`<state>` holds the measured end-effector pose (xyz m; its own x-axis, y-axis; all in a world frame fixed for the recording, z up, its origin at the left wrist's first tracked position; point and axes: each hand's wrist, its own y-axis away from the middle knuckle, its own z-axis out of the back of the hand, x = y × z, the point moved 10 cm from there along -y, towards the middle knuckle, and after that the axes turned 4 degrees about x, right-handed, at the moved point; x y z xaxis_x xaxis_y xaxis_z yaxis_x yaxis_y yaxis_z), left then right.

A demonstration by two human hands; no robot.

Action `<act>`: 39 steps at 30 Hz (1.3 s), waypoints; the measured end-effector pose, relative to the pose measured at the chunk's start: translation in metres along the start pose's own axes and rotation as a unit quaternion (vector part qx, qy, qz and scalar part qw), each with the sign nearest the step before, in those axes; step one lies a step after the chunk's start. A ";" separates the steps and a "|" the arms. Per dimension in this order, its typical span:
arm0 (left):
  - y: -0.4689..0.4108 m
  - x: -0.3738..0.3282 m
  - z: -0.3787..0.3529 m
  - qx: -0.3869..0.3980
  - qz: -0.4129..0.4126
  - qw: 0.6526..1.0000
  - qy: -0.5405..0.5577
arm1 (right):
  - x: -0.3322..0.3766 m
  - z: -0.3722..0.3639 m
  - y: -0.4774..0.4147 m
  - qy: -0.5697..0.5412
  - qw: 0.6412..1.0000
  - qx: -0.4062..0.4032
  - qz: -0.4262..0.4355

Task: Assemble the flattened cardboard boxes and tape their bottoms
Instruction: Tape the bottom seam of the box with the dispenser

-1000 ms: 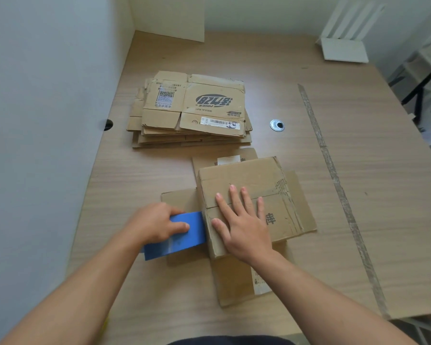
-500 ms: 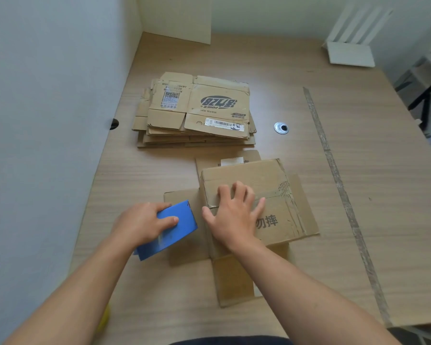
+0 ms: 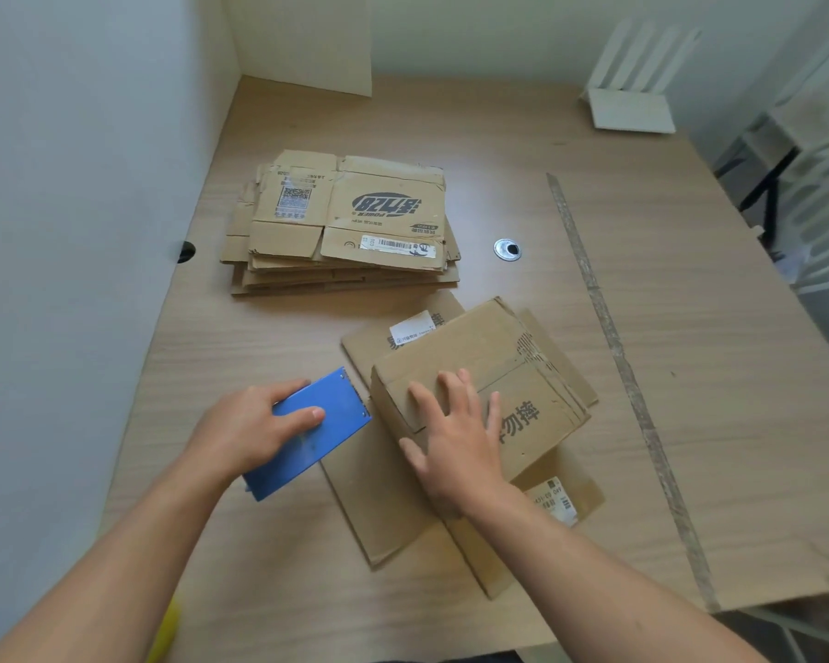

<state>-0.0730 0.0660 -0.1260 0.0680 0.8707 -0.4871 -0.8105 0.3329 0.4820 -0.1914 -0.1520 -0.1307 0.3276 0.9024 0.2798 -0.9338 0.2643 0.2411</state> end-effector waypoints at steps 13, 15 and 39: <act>0.025 -0.039 -0.003 0.043 -0.078 0.996 0.030 | -0.064 0.004 0.028 0.053 0.997 0.030 0.049; 0.028 -0.048 -0.006 0.054 -0.091 0.994 0.034 | -0.073 0.003 0.035 0.058 0.997 0.035 0.046; 0.060 -0.120 -0.030 -0.016 -0.206 0.978 -0.031 | -0.083 0.016 0.039 0.031 0.961 0.059 0.270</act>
<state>-0.1472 -0.0288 -0.0604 0.4273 0.6852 -0.5898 -0.7244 0.6498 0.2301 -0.2530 -0.2220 -0.1298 -0.2117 0.9166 0.3390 -0.9414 -0.2845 0.1813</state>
